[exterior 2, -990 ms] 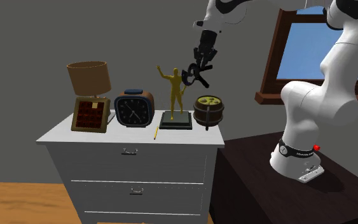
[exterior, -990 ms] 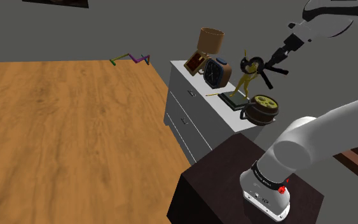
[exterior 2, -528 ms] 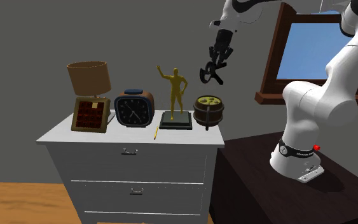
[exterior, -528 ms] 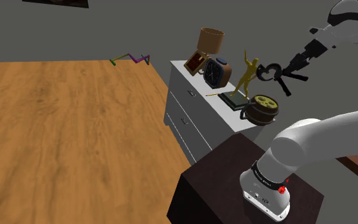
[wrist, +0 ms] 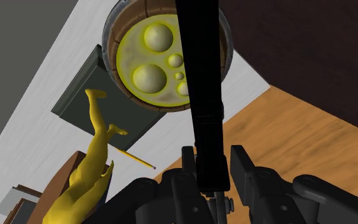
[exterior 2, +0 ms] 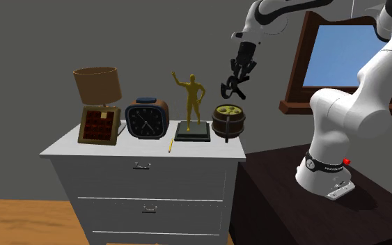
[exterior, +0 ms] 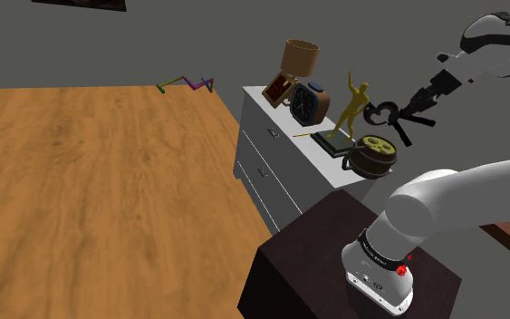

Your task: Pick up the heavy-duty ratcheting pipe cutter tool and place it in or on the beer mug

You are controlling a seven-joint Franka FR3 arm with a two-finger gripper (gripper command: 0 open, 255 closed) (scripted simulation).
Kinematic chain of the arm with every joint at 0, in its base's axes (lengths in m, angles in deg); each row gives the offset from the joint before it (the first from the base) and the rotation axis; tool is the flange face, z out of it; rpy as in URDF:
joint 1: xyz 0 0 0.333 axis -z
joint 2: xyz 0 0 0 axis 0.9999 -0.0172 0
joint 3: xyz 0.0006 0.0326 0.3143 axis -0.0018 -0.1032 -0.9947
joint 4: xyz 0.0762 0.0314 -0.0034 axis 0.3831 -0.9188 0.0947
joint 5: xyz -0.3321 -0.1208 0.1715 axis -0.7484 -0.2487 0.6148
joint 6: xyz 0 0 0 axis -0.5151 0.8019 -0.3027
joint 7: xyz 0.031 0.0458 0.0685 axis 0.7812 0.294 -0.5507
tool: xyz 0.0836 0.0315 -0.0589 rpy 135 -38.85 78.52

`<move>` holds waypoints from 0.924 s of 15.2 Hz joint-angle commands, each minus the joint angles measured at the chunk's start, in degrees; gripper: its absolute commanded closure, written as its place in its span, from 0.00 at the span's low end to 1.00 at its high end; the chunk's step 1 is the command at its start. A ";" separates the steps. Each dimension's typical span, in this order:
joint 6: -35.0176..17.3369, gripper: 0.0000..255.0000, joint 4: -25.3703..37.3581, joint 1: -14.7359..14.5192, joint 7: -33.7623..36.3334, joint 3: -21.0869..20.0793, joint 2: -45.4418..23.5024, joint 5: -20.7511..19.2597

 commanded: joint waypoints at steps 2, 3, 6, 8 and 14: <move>-2.14 1.00 -1.92 -0.03 -0.56 0.84 -0.20 -0.22; -2.87 1.00 -2.56 -0.05 -0.77 1.14 -0.28 -0.30; -5.05 1.00 -4.43 -0.16 -1.41 2.13 -0.61 -0.50; -5.53 1.00 -4.83 -0.19 -1.55 2.35 -0.69 -0.54; -5.53 1.00 -4.82 -0.20 -1.55 2.36 -0.69 -0.54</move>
